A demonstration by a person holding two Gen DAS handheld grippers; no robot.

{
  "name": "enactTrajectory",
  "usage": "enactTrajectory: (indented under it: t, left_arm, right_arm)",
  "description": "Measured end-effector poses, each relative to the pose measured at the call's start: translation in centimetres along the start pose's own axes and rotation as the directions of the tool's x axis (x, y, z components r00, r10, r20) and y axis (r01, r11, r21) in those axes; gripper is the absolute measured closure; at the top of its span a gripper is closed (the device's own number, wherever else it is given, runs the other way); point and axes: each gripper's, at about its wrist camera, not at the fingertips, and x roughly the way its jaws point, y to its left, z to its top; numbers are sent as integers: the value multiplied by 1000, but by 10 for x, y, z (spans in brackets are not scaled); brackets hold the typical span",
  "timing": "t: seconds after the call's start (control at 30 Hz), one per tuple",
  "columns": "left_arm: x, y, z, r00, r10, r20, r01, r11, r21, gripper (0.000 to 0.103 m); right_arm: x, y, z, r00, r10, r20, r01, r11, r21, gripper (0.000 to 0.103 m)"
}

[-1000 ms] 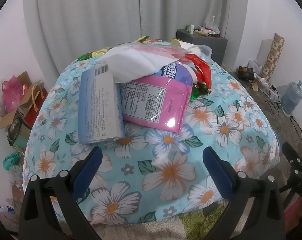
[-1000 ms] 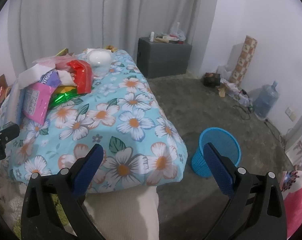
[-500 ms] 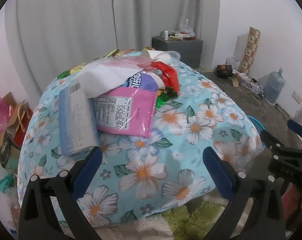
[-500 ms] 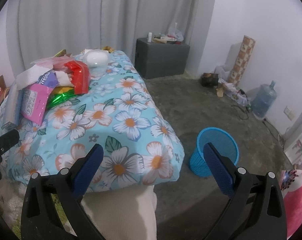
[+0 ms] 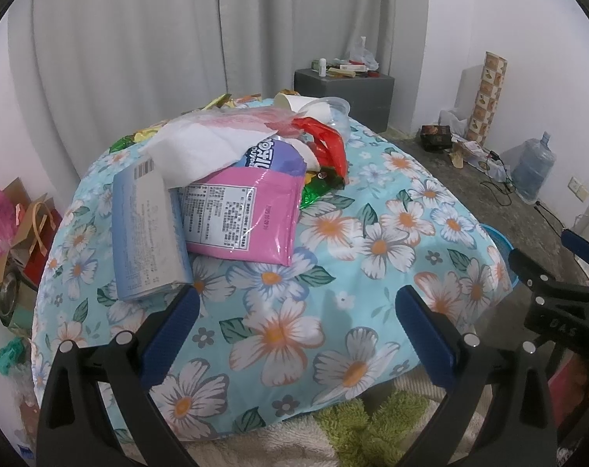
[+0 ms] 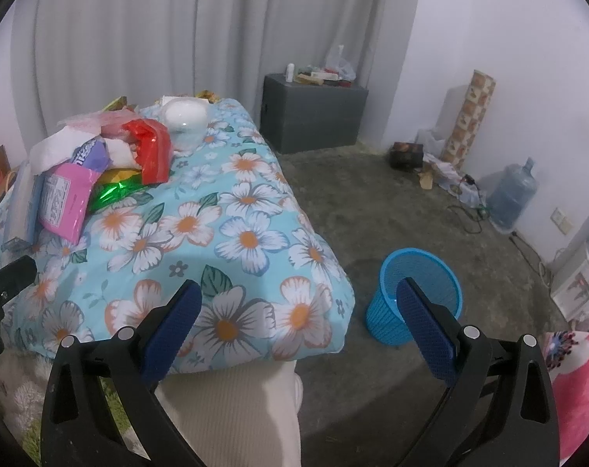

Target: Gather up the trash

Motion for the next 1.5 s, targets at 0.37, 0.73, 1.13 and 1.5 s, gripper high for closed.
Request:
enactTrajectory:
  t: [0.37, 0.73, 1.13, 1.5]
  left_arm:
    - [3, 0, -2, 1000, -5, -11, 5, 1000, -4, 4]
    - [4, 3, -3, 1000, 0, -17, 0, 1000, -10, 4]
    - [5, 10, -2, 999, 9, -34, -11, 999, -36, 4]
    - [6, 14, 0, 999, 14, -41, -16, 999, -46, 4]
  right_arm:
    - [-2, 1, -3, 1000, -6, -2, 6, 1000, -6, 8]
    - [-1, -7, -7, 999, -31, -16, 32, 999, 10, 8]
    - [-2, -15, -8, 998, -58, -27, 59, 998, 18, 8]
    - [-2, -18, -8, 998, -62, -29, 63, 998, 19, 8]
